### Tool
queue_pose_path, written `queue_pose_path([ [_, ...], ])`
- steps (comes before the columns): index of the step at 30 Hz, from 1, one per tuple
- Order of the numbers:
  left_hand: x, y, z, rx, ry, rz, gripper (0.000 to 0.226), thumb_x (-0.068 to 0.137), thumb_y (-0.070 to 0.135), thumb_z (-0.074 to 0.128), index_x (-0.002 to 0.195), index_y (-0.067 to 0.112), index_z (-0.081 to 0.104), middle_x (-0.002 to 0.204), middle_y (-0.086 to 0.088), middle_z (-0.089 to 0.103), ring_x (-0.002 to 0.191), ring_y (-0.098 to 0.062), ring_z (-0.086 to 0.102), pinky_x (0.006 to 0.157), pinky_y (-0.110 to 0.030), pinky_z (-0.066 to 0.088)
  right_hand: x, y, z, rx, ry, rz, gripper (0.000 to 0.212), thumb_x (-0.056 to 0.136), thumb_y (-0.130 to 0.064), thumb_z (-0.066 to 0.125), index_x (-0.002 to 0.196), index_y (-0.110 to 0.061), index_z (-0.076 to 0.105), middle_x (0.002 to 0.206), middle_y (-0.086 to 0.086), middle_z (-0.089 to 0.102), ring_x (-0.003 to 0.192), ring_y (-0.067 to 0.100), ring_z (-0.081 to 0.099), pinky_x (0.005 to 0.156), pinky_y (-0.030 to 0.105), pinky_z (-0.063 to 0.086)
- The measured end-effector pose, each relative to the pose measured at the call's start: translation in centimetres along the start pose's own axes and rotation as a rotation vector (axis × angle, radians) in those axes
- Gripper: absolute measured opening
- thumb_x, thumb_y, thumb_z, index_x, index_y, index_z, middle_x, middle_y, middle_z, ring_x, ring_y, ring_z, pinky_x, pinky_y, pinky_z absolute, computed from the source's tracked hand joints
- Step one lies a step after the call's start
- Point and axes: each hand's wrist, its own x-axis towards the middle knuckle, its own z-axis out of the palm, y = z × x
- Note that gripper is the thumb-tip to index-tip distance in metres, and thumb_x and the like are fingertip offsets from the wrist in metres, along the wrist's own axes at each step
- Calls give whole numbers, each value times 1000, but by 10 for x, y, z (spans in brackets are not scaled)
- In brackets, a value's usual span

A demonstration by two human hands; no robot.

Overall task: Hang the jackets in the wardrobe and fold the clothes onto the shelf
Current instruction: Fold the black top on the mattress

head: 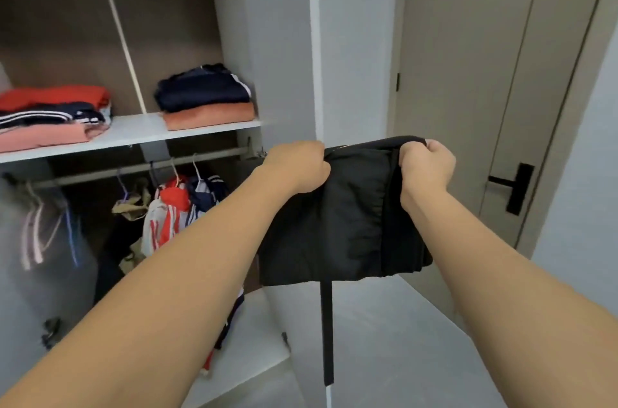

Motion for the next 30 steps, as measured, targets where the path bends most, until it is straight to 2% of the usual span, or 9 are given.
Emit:
queue_pose_path([
  [2,-18,-24,-19,45,65,-93,12,94,27,40,83,23,44,77,6,45,73,-18,48,68,-35,37,-17,-7,28,0,-87,-18,19,59,-3,45,59,-18,33,50,-6,30,50,16,24,47,23,19],
  [6,-53,-72,-51,126,168,-246,14,90,28,43,77,23,43,77,4,46,70,-18,48,66,-33,35,-52,-14,77,-22,-240,-85,19,62,-8,47,54,-22,36,48,-12,36,49,14,30,45,23,25],
  [11,-87,-136,-72,188,250,-418,8,92,28,42,90,21,45,85,0,51,73,-20,49,68,-34,36,-93,-15,142,-101,-464,-301,13,72,-13,53,69,-24,48,79,-2,54,62,13,46,52,23,37],
  [14,-99,-176,-77,275,339,-486,7,91,28,44,90,22,46,96,-8,64,80,-27,55,70,-34,34,-108,-9,184,-102,-586,-415,14,78,-11,55,78,-24,50,94,0,52,69,8,48,54,13,37],
  [16,-102,-205,-79,349,388,-516,10,91,28,46,92,20,51,103,-10,67,90,-30,61,73,-35,33,-116,-3,215,-99,-643,-445,15,80,-11,56,83,-24,50,99,0,49,75,7,49,57,13,38],
  [20,-91,-266,-88,468,420,-598,26,93,29,45,111,15,58,113,-8,64,104,-30,58,95,-46,37,-129,7,290,43,-676,-280,17,80,-6,55,86,-22,55,103,7,56,78,19,53,61,22,42],
  [24,-71,-334,-111,462,457,-622,16,96,33,45,104,21,53,107,-2,62,100,-25,58,102,-50,34,-136,3,370,219,-710,-57,21,75,-2,53,79,-22,57,79,0,56,67,16,48,58,27,43],
  [27,-51,-381,-134,480,488,-586,10,93,33,45,95,23,45,97,1,59,94,-23,57,104,-55,29,-135,-8,425,291,-710,12,21,70,-1,52,70,-22,52,66,-5,50,58,15,42,52,23,38],
  [30,-30,-423,-160,468,417,-634,16,82,31,51,95,24,45,92,2,53,101,-26,54,108,-61,22,-128,-18,474,362,-676,100,25,70,2,51,64,-21,47,58,-9,46,54,15,38,48,20,34],
])
